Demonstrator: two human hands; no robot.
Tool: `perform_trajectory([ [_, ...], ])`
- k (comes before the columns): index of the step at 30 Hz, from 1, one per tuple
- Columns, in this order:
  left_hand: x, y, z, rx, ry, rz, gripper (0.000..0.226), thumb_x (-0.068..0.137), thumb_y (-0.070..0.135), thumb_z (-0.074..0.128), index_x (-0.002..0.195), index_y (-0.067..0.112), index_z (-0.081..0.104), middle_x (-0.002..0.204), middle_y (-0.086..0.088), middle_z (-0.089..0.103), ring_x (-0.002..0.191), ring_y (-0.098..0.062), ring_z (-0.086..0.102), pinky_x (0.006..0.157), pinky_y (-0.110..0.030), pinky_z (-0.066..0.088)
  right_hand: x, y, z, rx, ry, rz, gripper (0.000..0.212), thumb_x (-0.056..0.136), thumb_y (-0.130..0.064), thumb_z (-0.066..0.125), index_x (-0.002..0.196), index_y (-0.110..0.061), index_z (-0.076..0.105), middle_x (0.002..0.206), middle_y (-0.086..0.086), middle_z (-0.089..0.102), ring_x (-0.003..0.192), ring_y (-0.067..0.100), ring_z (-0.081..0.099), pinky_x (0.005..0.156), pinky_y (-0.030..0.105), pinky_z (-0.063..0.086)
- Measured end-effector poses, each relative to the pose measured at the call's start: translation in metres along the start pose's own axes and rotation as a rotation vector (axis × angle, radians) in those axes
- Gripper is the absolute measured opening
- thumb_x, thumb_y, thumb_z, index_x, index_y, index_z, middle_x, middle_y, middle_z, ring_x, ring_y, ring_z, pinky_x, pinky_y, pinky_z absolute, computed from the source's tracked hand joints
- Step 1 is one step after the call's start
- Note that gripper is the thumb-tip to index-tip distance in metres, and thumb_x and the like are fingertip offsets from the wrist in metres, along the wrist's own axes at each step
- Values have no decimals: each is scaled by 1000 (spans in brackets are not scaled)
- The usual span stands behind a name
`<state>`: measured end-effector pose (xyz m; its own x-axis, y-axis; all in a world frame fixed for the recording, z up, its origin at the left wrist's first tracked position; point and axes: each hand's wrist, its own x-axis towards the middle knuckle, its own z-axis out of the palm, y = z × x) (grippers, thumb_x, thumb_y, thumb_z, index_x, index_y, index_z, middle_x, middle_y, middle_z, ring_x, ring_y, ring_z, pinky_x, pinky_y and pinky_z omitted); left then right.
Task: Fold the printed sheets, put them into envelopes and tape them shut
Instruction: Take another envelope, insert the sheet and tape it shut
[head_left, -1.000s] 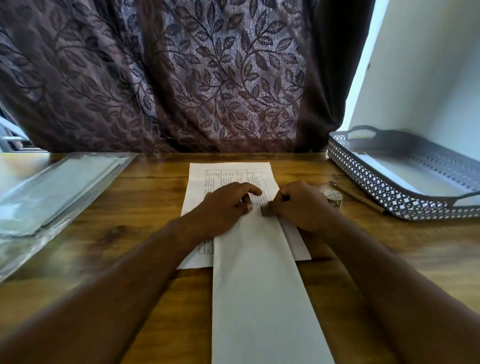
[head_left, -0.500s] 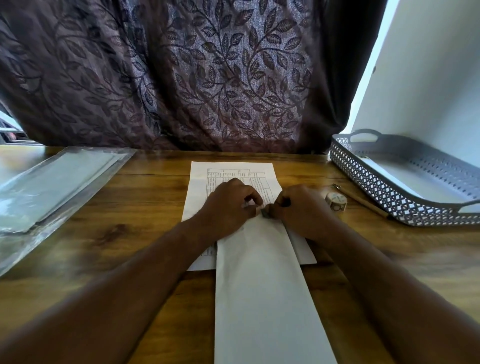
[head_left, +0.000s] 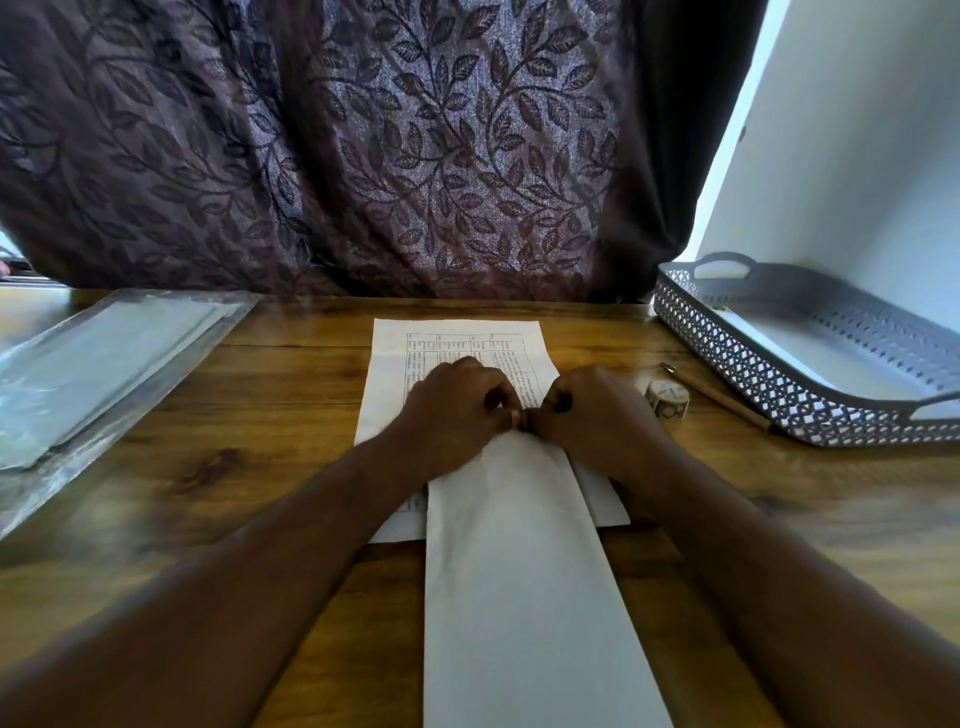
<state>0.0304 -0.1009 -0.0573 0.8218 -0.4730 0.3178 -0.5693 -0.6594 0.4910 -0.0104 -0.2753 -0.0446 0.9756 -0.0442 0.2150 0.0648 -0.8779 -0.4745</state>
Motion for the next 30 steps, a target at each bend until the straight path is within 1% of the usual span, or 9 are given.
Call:
perform_trajectory([
  [4,-1,-1,-3,-38,-9,-6,15,86,34,75,94,22,74,93,6,62,85,-10,54,75,-29,49,-1,-3,0,-5,23,-3,24,79,-40,78,73,-20,67,75,-6,61,70,16,60,56,35,46],
  [7,-1,-1,-6,-69,-19,-14,17,83,36,78,94,23,75,86,16,57,80,-3,53,67,-14,39,-2,-2,0,44,54,30,30,76,-42,81,84,-20,64,80,-9,61,73,11,57,59,35,46],
  [10,1,-1,-6,-92,-34,-24,23,81,36,80,101,28,71,95,11,63,88,-8,58,74,-23,48,1,2,0,61,50,53,34,75,-45,83,89,-23,62,82,-13,58,77,10,57,56,29,40],
  [13,2,0,-6,-132,-46,-59,22,79,34,81,96,32,68,98,9,65,87,-9,60,75,-29,52,4,4,1,119,58,94,18,78,-31,82,85,-22,68,83,-10,62,80,12,60,56,26,39],
  [15,3,-1,-6,-121,-52,-30,15,81,31,81,92,31,71,94,12,66,85,-5,59,72,-24,49,4,5,0,141,77,109,10,79,-24,80,81,-21,71,78,-11,61,74,8,58,52,23,36],
  [18,0,-1,-8,-55,-37,31,7,83,30,79,90,32,76,85,23,60,80,3,55,67,-13,39,2,5,1,148,92,103,6,80,-17,77,77,-20,73,77,-12,64,72,5,57,51,21,36],
  [24,2,-3,-7,-11,-14,13,14,83,37,78,92,27,76,85,20,58,79,-1,53,65,-12,36,3,7,-1,174,74,86,5,81,-16,79,77,-16,75,78,-8,70,72,5,61,52,20,39],
  [27,2,-3,-7,-9,-15,5,12,82,37,79,84,27,72,82,21,55,78,-1,52,64,-12,35,4,9,-2,157,61,76,4,82,-13,75,79,-15,76,80,-6,71,72,5,61,51,18,37],
  [30,1,-2,-7,-9,-7,4,15,81,37,79,79,31,66,81,21,53,77,-2,51,66,-14,38,7,12,-2,162,43,78,5,83,-11,73,81,-15,76,84,-4,72,79,11,65,53,19,41],
])
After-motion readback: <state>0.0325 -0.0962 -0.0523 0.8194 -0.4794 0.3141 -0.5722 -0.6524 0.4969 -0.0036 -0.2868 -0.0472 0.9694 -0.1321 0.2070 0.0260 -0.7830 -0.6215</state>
